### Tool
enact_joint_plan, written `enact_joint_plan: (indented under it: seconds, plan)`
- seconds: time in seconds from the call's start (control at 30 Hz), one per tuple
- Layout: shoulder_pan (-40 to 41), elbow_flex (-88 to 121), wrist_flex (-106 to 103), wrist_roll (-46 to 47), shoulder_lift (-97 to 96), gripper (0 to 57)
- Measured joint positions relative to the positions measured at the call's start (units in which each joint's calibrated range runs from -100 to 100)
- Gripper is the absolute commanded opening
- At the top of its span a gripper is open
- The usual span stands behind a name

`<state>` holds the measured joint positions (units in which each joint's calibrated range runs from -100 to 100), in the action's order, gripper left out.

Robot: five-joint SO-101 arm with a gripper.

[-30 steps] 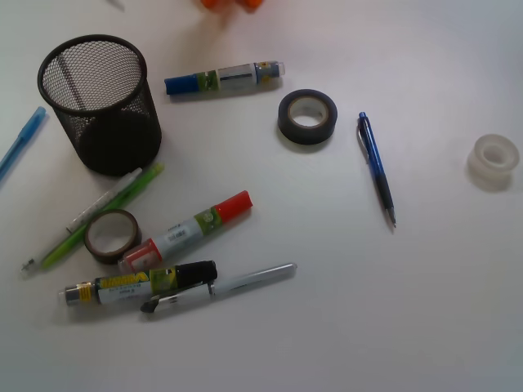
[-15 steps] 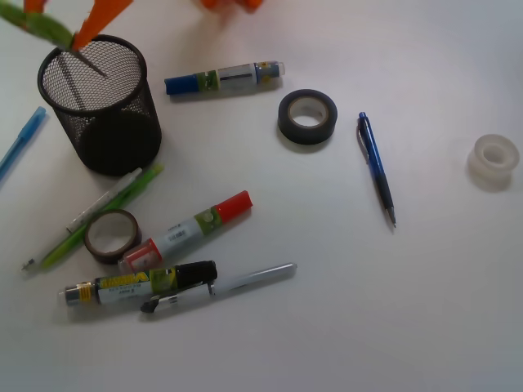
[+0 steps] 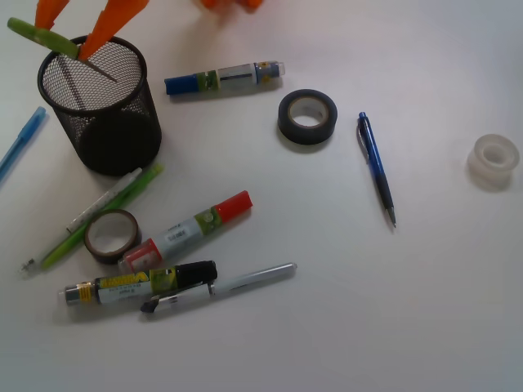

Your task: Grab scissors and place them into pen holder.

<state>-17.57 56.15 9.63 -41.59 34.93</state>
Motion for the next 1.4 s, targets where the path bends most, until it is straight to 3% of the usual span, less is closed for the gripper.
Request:
enact_joint_plan:
  seconds: [0.4,0.57,0.73,0.87,0.97,1.13,1.4]
  plan:
    - [0.81,0.0,-0.52,0.05,0.44,25.7]
    - [1.41,-3.23,1.3,5.67,2.0,26.0]
    - [6.44,-20.49,21.17,18.36,4.79,24.9]
    - [11.84,-34.14,46.31,25.84,6.45,17.9]
    - [14.5,-36.66,61.17,29.84,9.15,16.9]
    - [18.72,-26.95,63.07,34.68,19.16,16.9]
    - [25.38,12.85,55.29,36.48,53.4,16.9]
